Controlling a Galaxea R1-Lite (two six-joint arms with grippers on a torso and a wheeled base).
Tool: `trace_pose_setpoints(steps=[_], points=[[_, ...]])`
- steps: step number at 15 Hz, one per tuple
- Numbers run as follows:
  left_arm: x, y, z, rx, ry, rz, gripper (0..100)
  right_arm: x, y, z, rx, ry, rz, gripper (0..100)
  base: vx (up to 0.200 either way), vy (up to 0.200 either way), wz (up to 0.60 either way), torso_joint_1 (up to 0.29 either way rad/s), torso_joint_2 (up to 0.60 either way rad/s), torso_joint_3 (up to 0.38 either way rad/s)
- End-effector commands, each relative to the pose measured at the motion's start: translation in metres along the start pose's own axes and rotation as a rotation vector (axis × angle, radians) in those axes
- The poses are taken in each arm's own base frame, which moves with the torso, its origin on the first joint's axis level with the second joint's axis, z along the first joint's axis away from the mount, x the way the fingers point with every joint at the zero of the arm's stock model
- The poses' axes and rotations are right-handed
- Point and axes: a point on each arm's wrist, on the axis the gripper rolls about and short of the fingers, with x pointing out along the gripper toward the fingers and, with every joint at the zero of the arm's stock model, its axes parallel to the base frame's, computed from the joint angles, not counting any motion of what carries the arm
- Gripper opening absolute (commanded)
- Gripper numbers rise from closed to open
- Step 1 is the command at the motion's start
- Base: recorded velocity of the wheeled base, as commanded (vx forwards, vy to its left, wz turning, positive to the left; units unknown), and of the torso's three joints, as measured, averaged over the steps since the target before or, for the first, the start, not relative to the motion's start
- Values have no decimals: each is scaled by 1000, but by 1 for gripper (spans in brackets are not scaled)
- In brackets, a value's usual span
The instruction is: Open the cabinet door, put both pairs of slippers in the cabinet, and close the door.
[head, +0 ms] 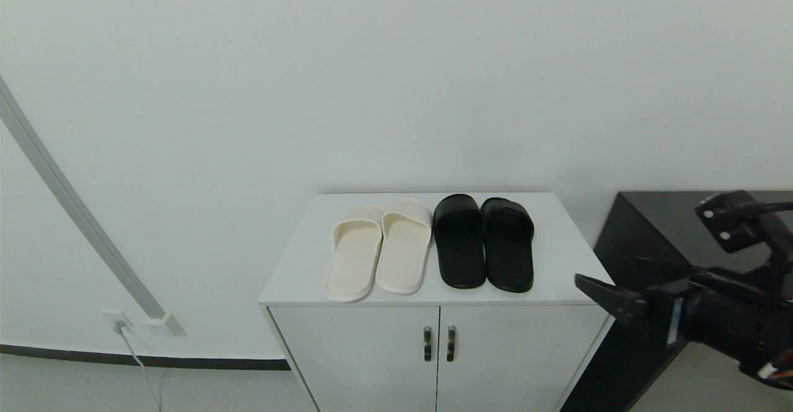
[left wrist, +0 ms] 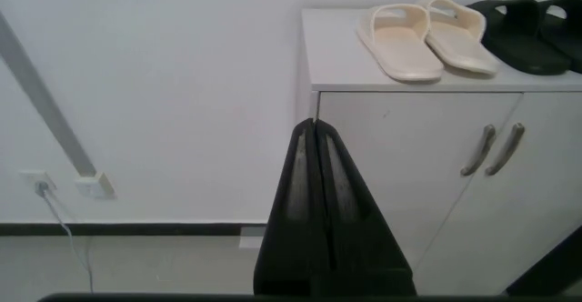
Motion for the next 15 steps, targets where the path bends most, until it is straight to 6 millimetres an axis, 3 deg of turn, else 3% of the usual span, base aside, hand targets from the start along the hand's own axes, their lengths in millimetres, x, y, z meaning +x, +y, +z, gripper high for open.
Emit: trace_pose_setpoints(steps=[1, 7, 12, 15], points=[[0, 0, 0, 2, 0, 1, 0, 57, 27, -1, 2, 73, -22, 100, 0, 0, 0, 0, 0, 0], [0, 0, 0, 0, 0, -1, 0, 163, 49, 2, 77, 28, -182, 100, 0, 0, 0, 0, 0, 0], [0, 0, 0, 2, 2, -8, 0, 217, 54, -11, 76, 12, -261, 100, 0, 0, 0, 0, 0, 0], [0, 0, 0, 2, 2, -8, 0, 239, 53, -13, 82, -17, -303, 100, 0, 0, 0, 0, 0, 0]])
